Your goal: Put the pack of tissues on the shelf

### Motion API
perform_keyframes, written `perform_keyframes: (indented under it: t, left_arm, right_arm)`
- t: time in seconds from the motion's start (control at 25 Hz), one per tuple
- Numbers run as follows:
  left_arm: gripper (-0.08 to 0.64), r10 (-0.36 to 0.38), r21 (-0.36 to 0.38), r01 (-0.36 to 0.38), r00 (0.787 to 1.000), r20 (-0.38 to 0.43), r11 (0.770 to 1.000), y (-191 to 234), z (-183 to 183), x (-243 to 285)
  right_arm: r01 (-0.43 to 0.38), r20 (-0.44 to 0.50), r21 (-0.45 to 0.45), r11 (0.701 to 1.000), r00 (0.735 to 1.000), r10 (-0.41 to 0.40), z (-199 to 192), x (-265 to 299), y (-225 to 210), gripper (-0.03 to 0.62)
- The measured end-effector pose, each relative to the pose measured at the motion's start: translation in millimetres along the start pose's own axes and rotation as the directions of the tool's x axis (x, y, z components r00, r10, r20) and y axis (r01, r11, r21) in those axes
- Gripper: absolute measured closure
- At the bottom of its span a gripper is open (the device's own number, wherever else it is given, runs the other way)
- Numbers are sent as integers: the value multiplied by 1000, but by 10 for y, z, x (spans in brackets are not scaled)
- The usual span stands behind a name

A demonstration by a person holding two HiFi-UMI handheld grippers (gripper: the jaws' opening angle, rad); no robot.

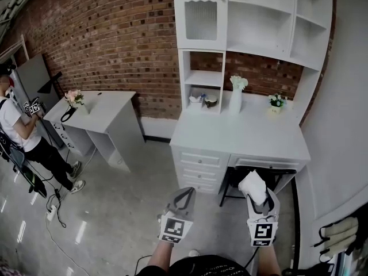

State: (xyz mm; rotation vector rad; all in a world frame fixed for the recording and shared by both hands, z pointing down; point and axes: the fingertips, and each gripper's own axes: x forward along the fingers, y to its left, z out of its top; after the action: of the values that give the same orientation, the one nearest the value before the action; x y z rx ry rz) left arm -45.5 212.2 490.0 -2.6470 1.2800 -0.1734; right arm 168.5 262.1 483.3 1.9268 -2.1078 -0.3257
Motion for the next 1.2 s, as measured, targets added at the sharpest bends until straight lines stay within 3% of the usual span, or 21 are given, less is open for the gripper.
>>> perform_keyframes:
  t: [0.72, 1.0, 1.2]
  left_arm:
    - [549, 37, 15, -38, 998, 55, 999, 446, 54, 298]
    - [549, 63, 14, -64, 996, 64, 998, 586, 110, 587]
    - [549, 71, 14, -72, 996, 49, 997, 604, 62, 883]
  right_arm:
    - [39, 96, -28, 999, 995, -36, 274, 456, -41, 328]
    - [10, 115, -72, 997, 993, -1, 250, 775, -132, 328]
    - [-13, 104, -45, 999, 994, 18, 139, 1048, -241, 328]
